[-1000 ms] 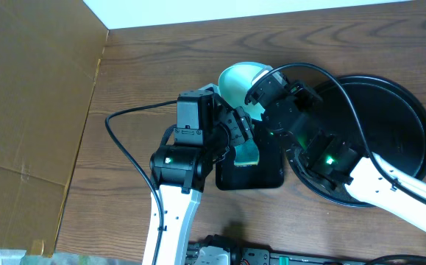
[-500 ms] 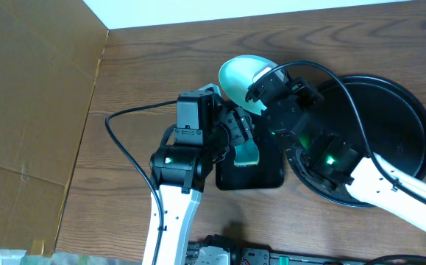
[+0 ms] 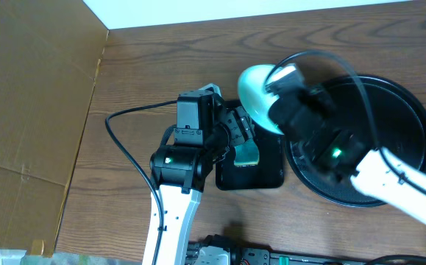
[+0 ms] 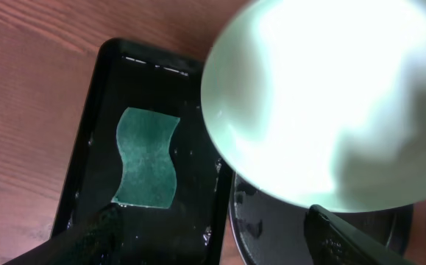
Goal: Clean dirty plates on tray and stack at the side
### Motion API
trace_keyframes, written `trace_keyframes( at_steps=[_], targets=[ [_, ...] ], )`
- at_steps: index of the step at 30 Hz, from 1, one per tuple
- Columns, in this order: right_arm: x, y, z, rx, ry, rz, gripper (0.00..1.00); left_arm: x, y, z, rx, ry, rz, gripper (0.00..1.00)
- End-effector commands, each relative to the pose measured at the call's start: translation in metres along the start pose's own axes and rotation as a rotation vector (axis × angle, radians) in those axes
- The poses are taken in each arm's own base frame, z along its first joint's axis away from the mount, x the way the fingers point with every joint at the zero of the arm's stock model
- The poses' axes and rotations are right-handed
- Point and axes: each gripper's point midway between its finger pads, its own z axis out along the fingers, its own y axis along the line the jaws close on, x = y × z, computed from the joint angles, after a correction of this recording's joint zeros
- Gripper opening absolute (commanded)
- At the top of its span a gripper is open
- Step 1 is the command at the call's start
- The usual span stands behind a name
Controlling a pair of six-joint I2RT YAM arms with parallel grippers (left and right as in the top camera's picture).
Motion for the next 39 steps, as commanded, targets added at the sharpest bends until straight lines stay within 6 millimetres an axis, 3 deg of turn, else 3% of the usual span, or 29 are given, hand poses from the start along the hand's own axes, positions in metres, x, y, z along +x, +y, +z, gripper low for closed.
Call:
trace_keyframes(
  at_steps=[1,4,7,12,16,19,21,26,29,32,39],
  targets=[
    [0.001,0.011,0.004,-0.243,0.095,0.380,0.01,-0.007,-0.002,-0.005,0.004,-0.019,0.000,0.79],
    [-0.003,0.012,0.003,-0.384,0.132,0.441,0.01,-0.007,-0.002,-0.005,0.004,-0.019,0.000,0.79],
    [-0.013,-0.016,-0.003,-0.394,0.122,0.515,0.01,-0.007,-0.002,-0.005,0.004,-0.019,0.000,0.79],
    [-0.028,-0.100,-0.031,-0.299,0.064,0.624,0.01,-0.007,-0.002,-0.005,0.004,-0.019,0.000,0.79],
    [-0.017,-0.183,-0.062,-0.146,0.049,0.748,0.01,-0.007,-0.002,-0.005,0.004,-0.019,0.000,0.79],
    [0.019,-0.247,-0.084,0.019,0.101,0.841,0.01,-0.007,-0.002,-0.005,0.004,-0.019,0.000,0.79],
    [0.058,-0.288,-0.100,0.155,0.179,0.917,0.01,-0.007,-0.002,-0.005,0.004,-0.019,0.000,0.79],
    [0.150,-0.347,-0.140,0.414,0.407,1.105,0.01,-0.007,-0.002,-0.005,0.005,-0.019,0.000,0.79],
    [0.194,-0.372,-0.160,0.519,0.517,1.163,0.01,-0.007,-0.002,-0.005,0.004,-0.019,0.000,0.79],
    [0.230,-0.386,-0.167,0.582,0.597,1.228,0.01,-0.007,-0.002,-0.005,0.004,-0.019,0.000,0.79],
    [0.301,-0.382,-0.165,0.615,0.808,1.373,0.01,-0.007,-0.002,-0.005,0.004,-0.019,0.000,0.79]
  ],
)
